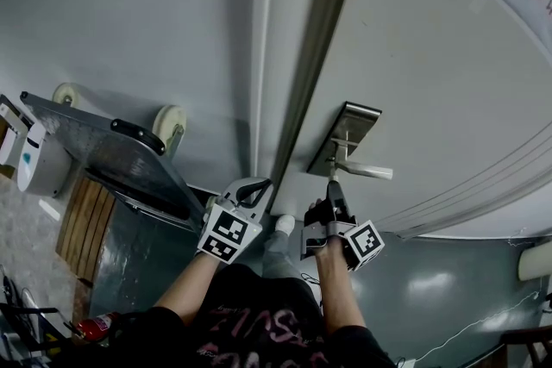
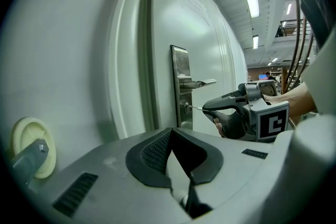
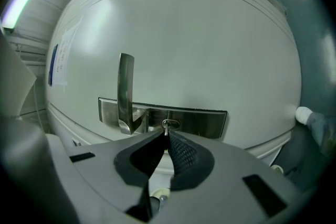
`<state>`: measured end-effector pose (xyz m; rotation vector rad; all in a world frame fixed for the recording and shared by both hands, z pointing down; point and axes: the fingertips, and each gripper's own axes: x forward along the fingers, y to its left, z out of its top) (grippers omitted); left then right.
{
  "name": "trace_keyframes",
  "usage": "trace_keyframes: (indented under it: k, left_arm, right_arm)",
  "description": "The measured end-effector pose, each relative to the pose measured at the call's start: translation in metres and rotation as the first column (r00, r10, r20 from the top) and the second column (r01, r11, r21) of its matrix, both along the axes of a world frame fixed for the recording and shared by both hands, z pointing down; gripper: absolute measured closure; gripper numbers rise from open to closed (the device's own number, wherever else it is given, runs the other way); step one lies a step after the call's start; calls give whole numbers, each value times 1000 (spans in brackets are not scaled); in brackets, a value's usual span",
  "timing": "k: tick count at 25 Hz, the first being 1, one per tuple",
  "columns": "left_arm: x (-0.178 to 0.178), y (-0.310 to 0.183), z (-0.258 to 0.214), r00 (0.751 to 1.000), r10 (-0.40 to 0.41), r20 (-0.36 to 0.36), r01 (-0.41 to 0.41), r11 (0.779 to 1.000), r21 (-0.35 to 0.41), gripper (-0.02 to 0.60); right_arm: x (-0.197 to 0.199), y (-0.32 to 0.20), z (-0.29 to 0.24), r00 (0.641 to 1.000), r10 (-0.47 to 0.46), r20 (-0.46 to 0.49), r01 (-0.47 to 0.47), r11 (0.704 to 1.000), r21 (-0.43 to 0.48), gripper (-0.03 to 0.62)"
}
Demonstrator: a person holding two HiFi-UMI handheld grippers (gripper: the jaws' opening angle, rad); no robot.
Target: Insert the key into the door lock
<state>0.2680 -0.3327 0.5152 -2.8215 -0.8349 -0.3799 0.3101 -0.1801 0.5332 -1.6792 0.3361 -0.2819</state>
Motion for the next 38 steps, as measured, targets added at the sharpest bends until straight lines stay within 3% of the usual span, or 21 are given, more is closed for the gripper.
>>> trace_keyframes:
  k: [8, 38]
  left_arm:
    - [-1, -1, 1, 1000, 4, 2, -4, 1000, 10, 569]
    - [6, -4, 7, 1000, -10, 23, 10, 1000, 16, 569]
  right_arm:
    - [3, -3, 0, 1000, 16, 13, -17, 999, 36, 515]
    - [24, -11, -1, 1000, -9, 26, 8, 999, 34, 514]
